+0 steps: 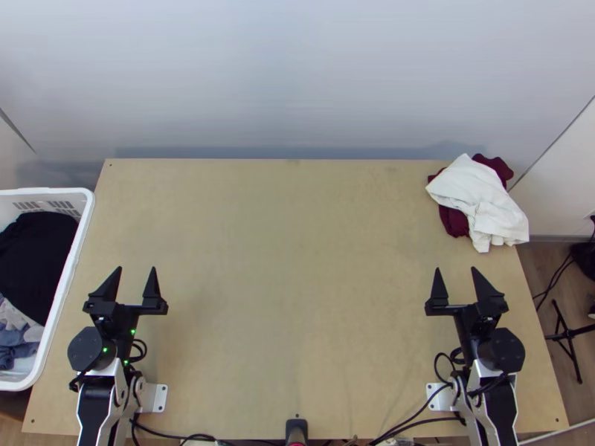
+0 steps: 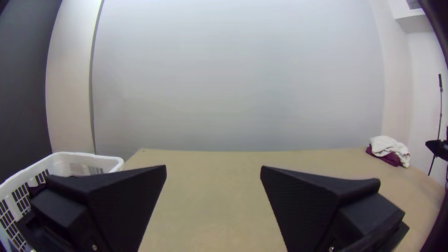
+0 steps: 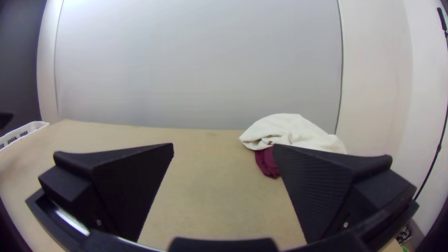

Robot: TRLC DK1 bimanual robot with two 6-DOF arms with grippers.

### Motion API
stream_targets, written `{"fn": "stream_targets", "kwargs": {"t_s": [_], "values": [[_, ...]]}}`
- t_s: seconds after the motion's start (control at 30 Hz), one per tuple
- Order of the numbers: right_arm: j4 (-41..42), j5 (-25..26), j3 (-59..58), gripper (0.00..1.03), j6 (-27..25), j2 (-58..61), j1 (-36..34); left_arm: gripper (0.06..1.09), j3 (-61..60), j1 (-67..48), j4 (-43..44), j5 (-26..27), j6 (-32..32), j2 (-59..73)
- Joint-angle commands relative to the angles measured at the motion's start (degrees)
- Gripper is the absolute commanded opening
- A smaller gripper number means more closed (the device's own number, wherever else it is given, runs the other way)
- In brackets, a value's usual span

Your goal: Fold the t-shirt

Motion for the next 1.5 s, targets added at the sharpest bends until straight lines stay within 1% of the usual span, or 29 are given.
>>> {"fn": "stream_targets", "kwargs": {"t_s": [0.0,0.03,0.1,0.13,0.17,0.3,0.4,0.47,0.5,0.57,0.63,0.7,0.77,0.83,0.87,0.93,1.0,1.17,1.23,1.47], "values": [[0.1,0.0,0.0,0.99,1.7,-0.1,3.2,1.04,0.0,-0.1,0.2,0.0,-2.7,-0.1],[0.1,-0.1,0.0,0.99,1.7,-0.2,3.3,1.04,0.0,-0.5,0.5,0.0,-3.1,-0.1],[0.1,0.0,0.0,0.99,0.9,-0.2,2.7,1.04,-0.1,-2.2,0.5,0.0,-6.2,-0.1],[0.1,0.0,0.0,0.99,-1.3,-0.2,2.0,1.04,0.0,-2.9,0.1,-0.1,-7.3,0.0],[0.2,0.0,0.0,0.99,-1.8,-0.1,1.2,1.04,0.0,-3.2,0.0,-0.2,-7.4,0.2],[1.4,0.0,0.0,0.99,-1.3,-0.2,0.9,1.04,0.0,-2.6,0.5,-0.6,-6.4,-0.1],[2.0,0.1,1.2,0.99,-0.8,-0.2,-1.1,1.04,0.3,-0.2,2.8,-0.8,-6.7,0.1],[2.3,0.1,4.3,0.99,-1.5,0.6,-2.3,1.03,1.8,0.3,3.2,-0.8,-6.5,1.4],[2.6,0.1,6.3,0.99,-3.1,2.8,-2.2,1.02,3.5,0.3,2.9,-0.8,-5.8,3.7],[1.3,0.1,12.2,0.99,-3.7,12.7,-2.1,1.02,8.6,0.9,2.0,-0.6,-4.9,13.3],[-3.8,0.0,20.2,0.99,-3.4,23.6,-2.2,1.02,15.4,1.9,-1.7,-0.6,-4.8,22.7],[-5.7,0.0,25.4,0.99,-3.4,25.9,-1.9,1.02,21.3,3.0,-4.4,-0.2,-4.9,27.5],[-4.2,0.0,28.4,0.99,-2.9,25.4,-1.9,1.03,26.1,2.5,-6.3,-0.2,-4.9,29.7],[-4.6,0.0,32.6,0.99,-2.9,27.9,-0.8,1.02,32.0,2.0,-9.2,-0.1,-5.0,32.5],[-6.4,0.0,35.3,0.99,-2.4,30.2,-0.2,1.02,36.1,2.0,-11.6,-0.1,-5.7,34.9],[-11.4,0.0,42.0,0.99,-1.8,36.1,1.2,1.02,46.0,1.8,-19.0,0.5,-6.3,41.2],[-14.4,0.0,47.7,0.99,-1.2,40.0,1.8,1.02,54.3,1.9,-24.6,0.4,-6.3,45.6],[-21.5,0.2,61.4,0.99,1.0,50.7,2.4,1.02,68.0,1.8,-33.7,0.4,-5.5,55.8],[-23.4,0.1,64.8,0.99,1.2,54.2,2.7,1.02,70.9,1.6,-34.1,0.4,-5.1,58.7],[-24.9,0.1,76.5,0.99,2.7,66.6,3.8,1.02,81.0,1.6,-37.4,0.3,-4.3,70.4]]}}
